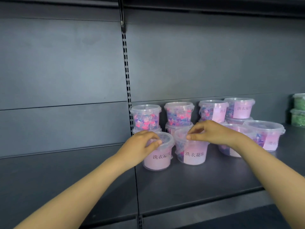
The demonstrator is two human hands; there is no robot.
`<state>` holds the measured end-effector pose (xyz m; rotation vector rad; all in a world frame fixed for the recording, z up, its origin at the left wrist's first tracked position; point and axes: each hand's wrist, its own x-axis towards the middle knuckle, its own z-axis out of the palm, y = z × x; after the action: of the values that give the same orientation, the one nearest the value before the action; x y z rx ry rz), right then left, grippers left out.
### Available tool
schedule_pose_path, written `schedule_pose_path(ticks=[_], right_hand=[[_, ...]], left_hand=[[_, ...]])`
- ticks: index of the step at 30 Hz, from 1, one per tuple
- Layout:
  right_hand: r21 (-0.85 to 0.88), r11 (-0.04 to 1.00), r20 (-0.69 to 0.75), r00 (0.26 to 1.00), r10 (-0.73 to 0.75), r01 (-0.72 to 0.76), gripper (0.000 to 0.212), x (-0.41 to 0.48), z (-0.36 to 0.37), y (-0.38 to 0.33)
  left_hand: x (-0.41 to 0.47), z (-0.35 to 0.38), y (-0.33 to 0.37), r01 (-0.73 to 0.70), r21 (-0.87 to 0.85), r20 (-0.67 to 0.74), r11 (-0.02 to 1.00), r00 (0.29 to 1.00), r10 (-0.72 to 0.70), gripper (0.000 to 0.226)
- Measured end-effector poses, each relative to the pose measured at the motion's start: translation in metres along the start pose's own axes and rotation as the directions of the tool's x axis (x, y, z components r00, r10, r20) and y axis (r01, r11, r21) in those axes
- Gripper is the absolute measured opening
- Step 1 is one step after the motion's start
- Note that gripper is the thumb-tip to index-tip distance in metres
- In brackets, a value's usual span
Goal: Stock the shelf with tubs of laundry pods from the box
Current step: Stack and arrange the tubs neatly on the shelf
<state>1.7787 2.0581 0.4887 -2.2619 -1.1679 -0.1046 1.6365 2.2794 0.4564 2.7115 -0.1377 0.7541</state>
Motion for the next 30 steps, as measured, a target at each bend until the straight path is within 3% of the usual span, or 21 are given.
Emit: schedule_pose_path(ticks=[5, 7, 11, 15, 19, 26, 30], right_hand=[[-0.159, 0.982, -0.144, 0.982, -0.125, 0.102, 0.018, 0.045, -0.021, -0.003], [-0.206, 0.970, -0.200, 0.965, -0.171, 0.129, 0.027, 0.067, -0.029, 0.004], [-0.205, 0.963, -0.079, 0.978, -0.193, 0.174, 0.045, 0.105, -0.043, 0.027], [-0.162, 0.966, -0.029, 0.977, -0.209, 0.202, 0.039, 0.124, -0.050, 0.045], [-0.080, 0.973, -0.102, 0.969, -0.225, 0.217, 0.031, 0.123, -0.047, 0.051], [-0.307, 0.908, -0.232, 0.903, -0.361, 0.284, 0.035, 0.125, -0.032, 0.040], [-0.315, 0.907, -0.246, 0.899, -0.363, 0.280, 0.035, 0.133, -0.026, 0.030]], left_hand=[[0.034, -0.019, -0.015, 0.064, 0.027, -0.229, 0.998, 0.972, -0.056, 0.025], [0.053, -0.025, -0.023, 0.108, 0.082, -0.271, 0.991, 0.959, -0.082, 0.027], [0.091, -0.029, -0.024, 0.190, 0.212, -0.294, 0.959, 0.948, -0.123, 0.056], [0.116, -0.018, -0.023, 0.234, 0.299, -0.256, 0.925, 0.954, -0.158, 0.048], [0.118, -0.007, -0.035, 0.151, 0.305, -0.234, 0.940, 0.969, -0.080, 0.045], [0.115, -0.031, -0.046, 0.036, 0.076, -0.036, 0.996, 0.999, -0.034, 0.042], [0.117, -0.048, -0.055, 0.082, -0.061, 0.092, 0.995, 0.993, -0.076, 0.030]])
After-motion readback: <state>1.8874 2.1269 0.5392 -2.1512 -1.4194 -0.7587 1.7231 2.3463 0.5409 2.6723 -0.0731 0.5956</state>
